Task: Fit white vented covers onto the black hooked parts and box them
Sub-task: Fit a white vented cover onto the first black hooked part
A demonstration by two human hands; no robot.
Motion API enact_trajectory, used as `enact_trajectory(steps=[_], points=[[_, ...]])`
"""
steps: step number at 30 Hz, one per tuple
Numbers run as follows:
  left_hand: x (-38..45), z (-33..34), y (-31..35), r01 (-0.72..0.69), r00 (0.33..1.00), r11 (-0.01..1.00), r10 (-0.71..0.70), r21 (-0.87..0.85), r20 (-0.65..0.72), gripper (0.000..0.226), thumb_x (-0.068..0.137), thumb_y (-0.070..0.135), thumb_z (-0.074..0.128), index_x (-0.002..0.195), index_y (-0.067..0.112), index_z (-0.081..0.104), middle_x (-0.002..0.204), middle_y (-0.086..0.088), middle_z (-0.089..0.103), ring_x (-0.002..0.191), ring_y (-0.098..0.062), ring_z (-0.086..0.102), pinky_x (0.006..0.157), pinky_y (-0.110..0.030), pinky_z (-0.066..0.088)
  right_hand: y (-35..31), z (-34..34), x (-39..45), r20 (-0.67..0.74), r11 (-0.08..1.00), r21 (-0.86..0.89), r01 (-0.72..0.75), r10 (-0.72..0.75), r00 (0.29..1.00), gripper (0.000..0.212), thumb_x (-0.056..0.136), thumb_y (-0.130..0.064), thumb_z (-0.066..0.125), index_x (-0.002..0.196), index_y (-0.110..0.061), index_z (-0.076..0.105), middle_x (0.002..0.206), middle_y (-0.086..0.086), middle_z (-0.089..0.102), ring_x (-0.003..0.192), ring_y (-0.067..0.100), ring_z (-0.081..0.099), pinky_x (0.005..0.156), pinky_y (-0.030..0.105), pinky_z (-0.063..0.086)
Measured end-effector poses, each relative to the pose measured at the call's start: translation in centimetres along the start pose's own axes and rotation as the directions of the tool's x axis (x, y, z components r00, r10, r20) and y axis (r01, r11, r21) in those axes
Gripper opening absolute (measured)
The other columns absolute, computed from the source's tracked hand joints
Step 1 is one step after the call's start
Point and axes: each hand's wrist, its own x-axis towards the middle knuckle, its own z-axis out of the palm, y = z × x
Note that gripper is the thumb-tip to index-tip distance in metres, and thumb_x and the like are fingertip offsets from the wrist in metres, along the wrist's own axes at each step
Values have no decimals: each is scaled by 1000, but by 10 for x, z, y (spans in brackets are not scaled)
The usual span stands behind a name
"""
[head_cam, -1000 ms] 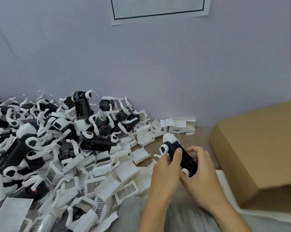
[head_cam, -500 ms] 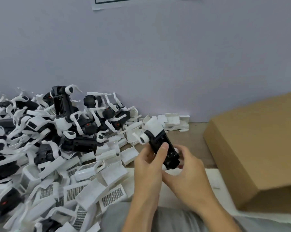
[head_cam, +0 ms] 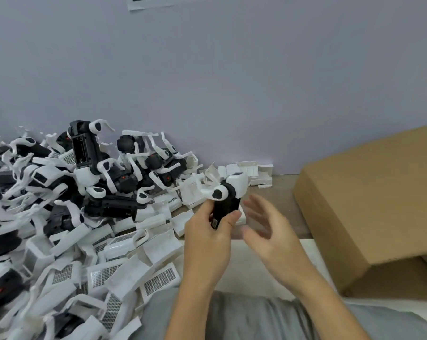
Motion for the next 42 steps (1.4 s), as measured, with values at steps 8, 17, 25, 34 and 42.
enact_trajectory(steps=[8,17,25,34,42], points=[[-12,16,6,-358,924,864,273,353,268,30,87,11,62,112,27,63,90,8,66,79,-14,59,66,-34,48,-9,-6,6,-317,959,283,4,90,944,50,67,-36,84,110,-18,66,89,-7,75,84,9,73,67,17,55],[-13,18,5,-305,948,887,249,347,197,16,92,14,52,103,25,47,87,6,66,78,-18,60,66,-41,49,-13,-6,4,-255,954,296,47,32,966,56,70,-35,86,117,-17,62,100,-7,74,90,3,72,71,18,56],[5,-2,15,331,835,598,-546,-730,-69,34,105,24,43,93,13,73,76,-7,71,64,-18,66,64,-31,55,-1,-14,9,-261,943,236,-236,296,919,23,98,-13,54,108,-26,70,100,-2,74,93,10,69,81,32,53],[3,-4,21,342,863,464,-500,-817,78,20,73,33,69,71,13,71,64,-4,60,55,-16,61,54,-27,53,-9,1,0,389,875,248,-415,302,870,26,80,-29,55,96,-15,70,84,16,73,76,27,71,59,28,49],[-3,1,16,461,856,555,-482,-692,184,52,87,44,55,112,1,70,98,-22,70,74,-31,67,47,-23,50,-13,15,0,225,913,306,-270,206,952,23,96,-41,61,93,-22,73,83,6,73,69,21,64,60,27,46]])
